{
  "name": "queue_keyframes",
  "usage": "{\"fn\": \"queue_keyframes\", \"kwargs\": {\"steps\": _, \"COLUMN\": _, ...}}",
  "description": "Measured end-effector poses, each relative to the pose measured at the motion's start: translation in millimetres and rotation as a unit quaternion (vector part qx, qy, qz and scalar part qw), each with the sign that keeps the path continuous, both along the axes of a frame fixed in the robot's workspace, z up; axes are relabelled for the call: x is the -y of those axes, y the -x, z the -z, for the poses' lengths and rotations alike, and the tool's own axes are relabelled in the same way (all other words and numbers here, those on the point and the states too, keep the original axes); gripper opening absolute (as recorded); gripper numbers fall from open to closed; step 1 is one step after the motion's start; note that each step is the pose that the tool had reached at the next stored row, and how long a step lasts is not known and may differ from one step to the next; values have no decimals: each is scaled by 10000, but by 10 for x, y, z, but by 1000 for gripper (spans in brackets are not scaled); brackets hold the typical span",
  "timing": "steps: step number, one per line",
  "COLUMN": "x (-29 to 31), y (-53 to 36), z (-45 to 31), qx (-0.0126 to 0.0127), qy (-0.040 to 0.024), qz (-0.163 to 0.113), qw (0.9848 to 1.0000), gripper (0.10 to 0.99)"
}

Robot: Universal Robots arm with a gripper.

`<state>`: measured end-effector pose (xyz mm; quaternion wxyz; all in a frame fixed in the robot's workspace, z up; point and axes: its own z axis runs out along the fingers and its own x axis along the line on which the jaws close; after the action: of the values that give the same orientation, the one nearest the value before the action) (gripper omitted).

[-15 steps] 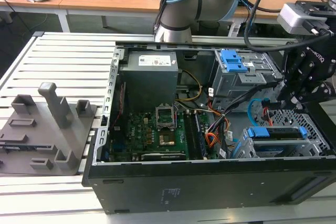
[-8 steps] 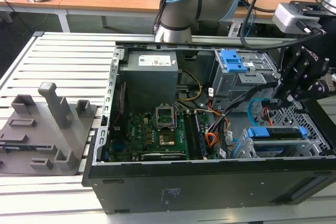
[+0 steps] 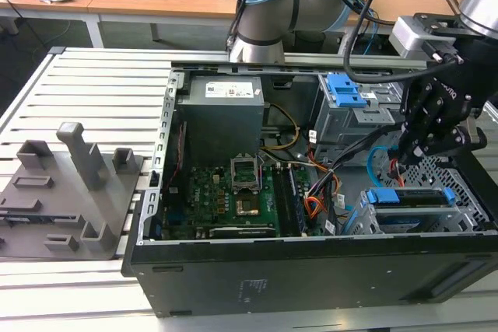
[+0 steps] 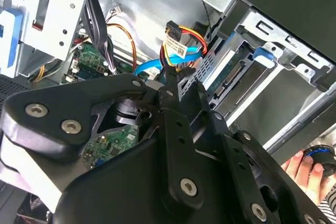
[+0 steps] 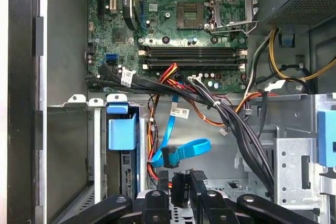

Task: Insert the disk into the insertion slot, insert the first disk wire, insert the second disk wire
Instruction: 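Insert the first disk wire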

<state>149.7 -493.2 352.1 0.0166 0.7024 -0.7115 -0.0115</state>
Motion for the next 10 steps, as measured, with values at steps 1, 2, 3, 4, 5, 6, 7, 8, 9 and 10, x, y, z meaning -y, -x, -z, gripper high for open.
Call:
{"fn": "queue_keyframes", "kwargs": {"steps": 1, "x": 0, "y": 0, "z": -1, "qx": 0, "qy": 7, "qz": 0, "qw": 10000, "gripper": 302}}
{"fn": "queue_keyframes", "kwargs": {"steps": 2, "x": 1, "y": 0, "z": -1, "qx": 0, "qy": 9, "qz": 0, "qw": 10000, "gripper": 302}}
{"fn": "queue_keyframes", "kwargs": {"steps": 3, "x": 0, "y": 0, "z": 0, "qx": 0, "qy": 10, "qz": 0, "qw": 10000, "gripper": 302}}
{"fn": "queue_keyframes", "kwargs": {"steps": 4, "x": 0, "y": 0, "z": 0, "qx": 0, "qy": 12, "qz": 0, "qw": 10000, "gripper": 224}}
{"fn": "queue_keyframes", "kwargs": {"steps": 5, "x": 0, "y": 0, "z": 0, "qx": 0, "qy": 14, "qz": 0, "qw": 10000, "gripper": 165}}
{"fn": "queue_keyframes", "kwargs": {"steps": 6, "x": 0, "y": 0, "z": 0, "qx": 0, "qy": 15, "qz": 0, "qw": 10000, "gripper": 165}}
{"fn": "queue_keyframes", "kwargs": {"steps": 7, "x": 0, "y": 0, "z": 0, "qx": 0, "qy": 16, "qz": 0, "qw": 10000, "gripper": 165}}
{"fn": "queue_keyframes", "kwargs": {"steps": 8, "x": 0, "y": 0, "z": 0, "qx": 0, "qy": 17, "qz": 0, "qw": 10000, "gripper": 165}}
{"fn": "queue_keyframes", "kwargs": {"steps": 9, "x": 0, "y": 0, "z": 0, "qx": 0, "qy": 18, "qz": 0, "qw": 10000, "gripper": 165}}
{"fn": "queue_keyframes", "kwargs": {"steps": 10, "x": 0, "y": 0, "z": 0, "qx": 0, "qy": 20, "qz": 0, "qw": 10000, "gripper": 165}}
